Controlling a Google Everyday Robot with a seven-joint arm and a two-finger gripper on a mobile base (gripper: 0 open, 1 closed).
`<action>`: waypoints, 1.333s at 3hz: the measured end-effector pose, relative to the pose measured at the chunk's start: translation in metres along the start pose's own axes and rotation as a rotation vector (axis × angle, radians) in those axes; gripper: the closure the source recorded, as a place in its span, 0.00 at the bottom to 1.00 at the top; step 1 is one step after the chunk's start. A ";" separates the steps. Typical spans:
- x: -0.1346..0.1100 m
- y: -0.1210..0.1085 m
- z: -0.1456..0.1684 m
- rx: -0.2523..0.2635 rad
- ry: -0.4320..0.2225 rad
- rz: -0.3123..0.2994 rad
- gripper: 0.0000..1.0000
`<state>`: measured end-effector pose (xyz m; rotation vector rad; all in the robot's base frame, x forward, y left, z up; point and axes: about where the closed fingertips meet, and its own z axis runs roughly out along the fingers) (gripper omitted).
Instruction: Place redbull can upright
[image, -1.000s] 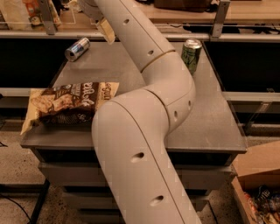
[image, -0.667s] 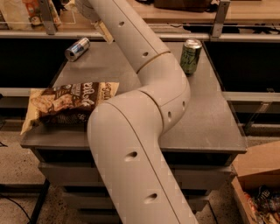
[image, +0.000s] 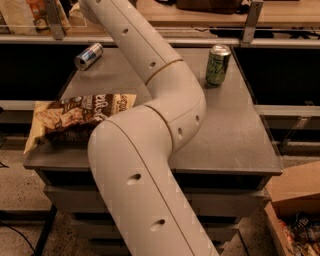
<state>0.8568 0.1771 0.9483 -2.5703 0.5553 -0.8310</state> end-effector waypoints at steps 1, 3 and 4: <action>0.001 -0.002 0.006 -0.034 0.034 -0.056 0.00; 0.002 -0.002 0.017 -0.078 0.073 -0.134 0.00; 0.007 -0.004 0.034 -0.090 0.120 -0.172 0.00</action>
Offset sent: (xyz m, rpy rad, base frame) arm 0.0164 0.0045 0.0030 -0.1864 -0.0699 0.0390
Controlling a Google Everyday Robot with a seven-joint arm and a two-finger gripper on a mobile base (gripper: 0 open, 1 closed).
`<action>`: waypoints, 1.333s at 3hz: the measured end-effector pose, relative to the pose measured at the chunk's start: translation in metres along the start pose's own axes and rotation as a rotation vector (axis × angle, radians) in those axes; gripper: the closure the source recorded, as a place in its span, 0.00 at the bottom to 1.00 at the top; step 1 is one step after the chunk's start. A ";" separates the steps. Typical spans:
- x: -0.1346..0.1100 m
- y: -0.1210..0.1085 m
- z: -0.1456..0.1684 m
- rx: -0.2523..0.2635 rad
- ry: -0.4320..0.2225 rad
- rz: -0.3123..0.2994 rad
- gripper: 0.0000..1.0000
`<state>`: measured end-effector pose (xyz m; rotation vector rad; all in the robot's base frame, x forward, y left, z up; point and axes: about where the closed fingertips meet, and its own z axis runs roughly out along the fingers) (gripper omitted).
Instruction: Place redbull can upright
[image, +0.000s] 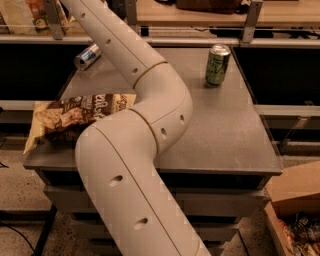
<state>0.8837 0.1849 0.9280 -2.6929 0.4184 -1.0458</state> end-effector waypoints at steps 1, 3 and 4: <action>0.000 0.000 0.000 0.000 0.000 0.000 0.00; 0.015 -0.003 0.020 -0.045 0.124 -0.070 0.00; 0.015 0.000 0.028 -0.072 0.153 -0.098 0.00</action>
Offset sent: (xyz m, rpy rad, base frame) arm 0.0059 0.0008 -0.0038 -0.1342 -0.1494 -0.0170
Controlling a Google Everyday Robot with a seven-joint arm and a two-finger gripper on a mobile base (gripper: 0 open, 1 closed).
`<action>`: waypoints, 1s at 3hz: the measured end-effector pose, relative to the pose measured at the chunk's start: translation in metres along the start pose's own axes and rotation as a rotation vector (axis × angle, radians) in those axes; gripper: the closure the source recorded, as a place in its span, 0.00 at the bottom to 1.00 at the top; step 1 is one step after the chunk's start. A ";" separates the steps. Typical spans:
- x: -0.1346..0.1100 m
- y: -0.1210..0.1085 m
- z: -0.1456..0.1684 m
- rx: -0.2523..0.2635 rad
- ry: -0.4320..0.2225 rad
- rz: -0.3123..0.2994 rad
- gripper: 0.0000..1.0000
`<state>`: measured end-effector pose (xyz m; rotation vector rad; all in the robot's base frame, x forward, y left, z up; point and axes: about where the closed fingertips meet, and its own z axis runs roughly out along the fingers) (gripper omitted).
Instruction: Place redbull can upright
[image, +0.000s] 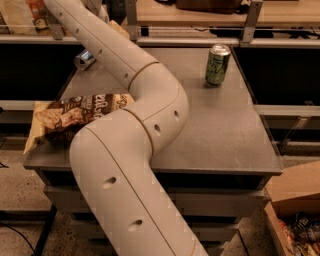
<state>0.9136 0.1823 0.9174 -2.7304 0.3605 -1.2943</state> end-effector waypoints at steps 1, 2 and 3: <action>-0.004 0.006 0.006 -0.020 0.008 -0.013 0.00; -0.005 0.013 0.008 -0.008 0.010 0.009 0.00; -0.008 0.016 0.011 0.042 -0.001 0.053 0.00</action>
Offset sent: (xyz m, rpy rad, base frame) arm -0.0205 -0.0220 -0.0193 0.0409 -0.0268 -0.0179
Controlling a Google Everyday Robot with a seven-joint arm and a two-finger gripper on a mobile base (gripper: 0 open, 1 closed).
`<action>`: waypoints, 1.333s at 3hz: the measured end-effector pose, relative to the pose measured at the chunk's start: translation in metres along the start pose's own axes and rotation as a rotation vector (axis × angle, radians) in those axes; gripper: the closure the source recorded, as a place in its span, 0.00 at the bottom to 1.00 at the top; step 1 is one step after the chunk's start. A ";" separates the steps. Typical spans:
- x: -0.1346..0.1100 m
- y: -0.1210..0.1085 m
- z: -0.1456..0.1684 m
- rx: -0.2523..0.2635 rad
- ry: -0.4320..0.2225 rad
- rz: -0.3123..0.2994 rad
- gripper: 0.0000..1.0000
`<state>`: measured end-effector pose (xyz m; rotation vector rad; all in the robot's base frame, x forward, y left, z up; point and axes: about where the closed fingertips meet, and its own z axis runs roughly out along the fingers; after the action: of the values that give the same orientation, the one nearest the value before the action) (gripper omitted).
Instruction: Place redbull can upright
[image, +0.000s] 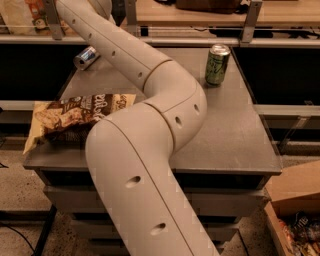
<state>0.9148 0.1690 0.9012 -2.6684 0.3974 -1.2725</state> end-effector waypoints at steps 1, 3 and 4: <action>-0.007 -0.001 0.003 0.046 -0.020 0.028 0.00; -0.009 -0.008 -0.001 0.186 -0.047 0.107 0.00; -0.010 -0.016 -0.004 0.238 -0.054 0.118 0.00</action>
Offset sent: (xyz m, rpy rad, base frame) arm -0.0119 0.0063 -0.0071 0.2449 -0.0133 0.0861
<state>0.9088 0.1871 0.9003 -2.4366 0.3653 -1.1343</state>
